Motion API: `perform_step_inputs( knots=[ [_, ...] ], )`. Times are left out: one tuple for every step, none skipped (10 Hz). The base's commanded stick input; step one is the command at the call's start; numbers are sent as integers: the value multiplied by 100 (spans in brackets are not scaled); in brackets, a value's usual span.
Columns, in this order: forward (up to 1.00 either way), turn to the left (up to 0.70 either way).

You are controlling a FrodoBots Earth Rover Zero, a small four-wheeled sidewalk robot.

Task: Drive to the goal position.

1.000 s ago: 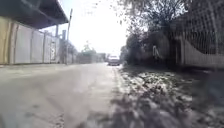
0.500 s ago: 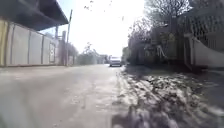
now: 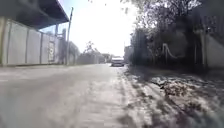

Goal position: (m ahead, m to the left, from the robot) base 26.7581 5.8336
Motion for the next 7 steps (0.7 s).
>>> perform_step_inputs(
  knots=[
    [100,8],
    [100,25],
    [100,33],
    [100,27],
    [100,13],
    [100,0],
    [100,0]
  ],
)
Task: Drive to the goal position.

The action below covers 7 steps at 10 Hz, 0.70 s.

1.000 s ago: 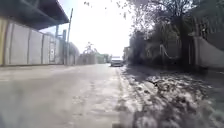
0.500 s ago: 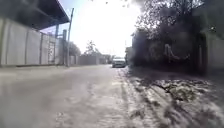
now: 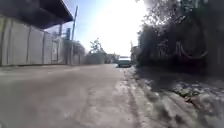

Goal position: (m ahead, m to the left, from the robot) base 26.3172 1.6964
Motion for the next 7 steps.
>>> perform_step_inputs(
  knots=[
    [100,0],
    [100,0],
    [100,0],
    [100,0],
    [100,0],
    [100,-4],
    [100,-31]
  ],
)
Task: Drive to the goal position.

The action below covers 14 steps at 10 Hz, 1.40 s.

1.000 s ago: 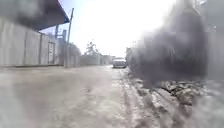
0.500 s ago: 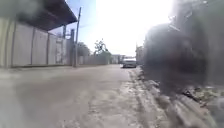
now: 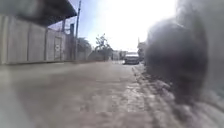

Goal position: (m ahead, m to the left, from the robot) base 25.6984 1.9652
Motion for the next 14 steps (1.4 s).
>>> perform_step_inputs(
  knots=[
    [100,-36],
    [100,-36],
    [100,-35],
    [100,-25],
    [100,0],
    [100,0],
    [100,-2],
    [100,-2],
    [100,0],
    [100,0],
    [100,0],
    [100,0],
    [100,0],
    [100,0]
  ],
)
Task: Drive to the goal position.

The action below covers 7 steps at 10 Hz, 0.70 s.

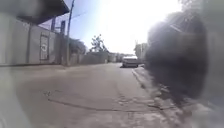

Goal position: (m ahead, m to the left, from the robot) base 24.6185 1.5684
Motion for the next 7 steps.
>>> perform_step_inputs(
  knots=[
    [100,0],
    [100,0],
    [100,0],
    [100,0],
    [100,0],
    [100,0],
    [100,0]
  ],
)
